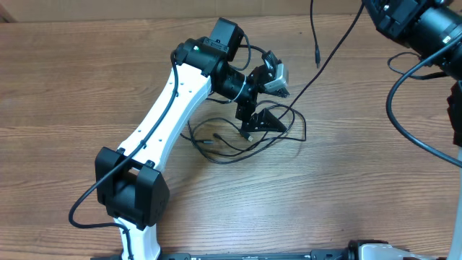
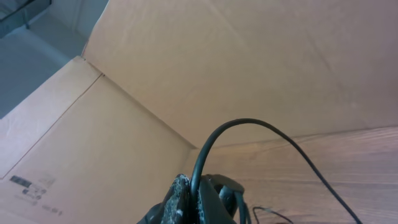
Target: Untangle cables
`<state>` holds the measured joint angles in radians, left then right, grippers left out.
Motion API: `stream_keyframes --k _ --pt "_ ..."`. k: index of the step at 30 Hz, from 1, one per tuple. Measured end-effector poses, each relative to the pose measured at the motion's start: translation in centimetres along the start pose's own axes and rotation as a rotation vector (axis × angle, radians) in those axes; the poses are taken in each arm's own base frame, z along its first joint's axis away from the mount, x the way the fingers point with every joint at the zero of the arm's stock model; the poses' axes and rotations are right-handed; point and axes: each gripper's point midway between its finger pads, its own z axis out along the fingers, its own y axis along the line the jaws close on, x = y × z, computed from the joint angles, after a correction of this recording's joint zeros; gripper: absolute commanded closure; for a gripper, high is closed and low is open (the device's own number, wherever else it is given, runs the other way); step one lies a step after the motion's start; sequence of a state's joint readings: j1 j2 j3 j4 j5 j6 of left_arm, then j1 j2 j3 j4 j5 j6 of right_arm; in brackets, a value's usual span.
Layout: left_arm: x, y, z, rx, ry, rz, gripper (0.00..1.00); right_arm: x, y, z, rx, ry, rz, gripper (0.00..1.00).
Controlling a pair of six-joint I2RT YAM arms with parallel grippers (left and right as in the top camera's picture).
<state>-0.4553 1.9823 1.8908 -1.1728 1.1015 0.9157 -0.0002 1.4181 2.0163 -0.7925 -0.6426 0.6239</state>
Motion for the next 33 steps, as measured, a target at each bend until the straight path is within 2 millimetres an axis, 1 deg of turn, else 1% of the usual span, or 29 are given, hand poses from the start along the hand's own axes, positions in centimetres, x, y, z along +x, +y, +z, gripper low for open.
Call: stream_keyframes --k 1,3,5,7,8,11,13,14,15,16,17,18,19,25,28,33 --pt "0.0 0.0 0.0 0.002 -0.003 0.003 0.30 0.1 0.1 0.0 -0.004 0.003 0.001 0.96" --pt "-0.1 0.0 0.0 0.003 -0.006 0.006 0.27 0.1 0.1 0.0 -0.008 0.005 0.006 0.96" --pt "-0.2 -0.1 0.0 0.005 -0.009 0.008 0.21 0.1 0.3 0.0 -0.013 0.006 0.014 0.96" --pt "-0.3 0.0 0.1 0.005 -0.012 0.017 0.20 0.0 0.5 0.0 -0.025 0.008 0.019 0.97" --pt "-0.4 0.0 0.1 0.003 -0.014 0.023 0.18 0.1 0.6 0.0 -0.029 0.009 0.023 0.96" --pt "-0.7 0.1 0.4 0.001 -0.020 0.049 0.15 0.0 1.1 0.0 -0.056 0.012 0.034 0.96" --pt "-0.8 0.0 0.6 0.003 -0.018 0.059 0.06 -0.1 1.6 -0.1 -0.080 0.014 0.030 0.96" --pt "-0.9 0.0 0.8 0.005 -0.016 0.063 0.05 -0.2 1.9 -0.1 -0.092 0.014 0.029 0.96" --pt "-0.9 -0.1 1.0 0.006 -0.012 0.068 0.07 -0.2 2.1 -0.1 -0.103 0.016 0.035 0.96" --pt "-0.9 -0.2 1.2 0.007 -0.009 0.071 0.15 -0.2 2.3 -0.1 -0.110 0.018 0.040 0.96" --pt "-0.9 -0.2 1.3 0.009 -0.006 0.074 0.31 -0.2 2.4 -0.1 -0.115 0.017 0.042 0.96" --pt "-0.9 -0.2 1.4 0.008 -0.003 0.074 0.74 -0.2 2.5 -0.1 -0.120 0.019 0.046 0.96" --pt "-0.9 -0.3 1.5 0.008 0.002 0.078 0.95 -0.2 2.6 -0.1 -0.124 0.020 0.049 0.96" --pt "-0.9 -0.4 1.7 0.011 0.005 0.078 0.96 -0.2 2.7 -0.2 -0.128 0.022 0.059 0.96" --pt "-0.9 -0.4 1.6 0.010 0.003 0.051 0.96 -0.6 2.3 -0.3 -0.118 0.012 0.063 0.96" --pt "-1.5 -0.2 0.4 0.029 -0.059 -0.044 0.96 -1.6 1.1 -1.0 -0.085 -0.022 0.070 0.96"
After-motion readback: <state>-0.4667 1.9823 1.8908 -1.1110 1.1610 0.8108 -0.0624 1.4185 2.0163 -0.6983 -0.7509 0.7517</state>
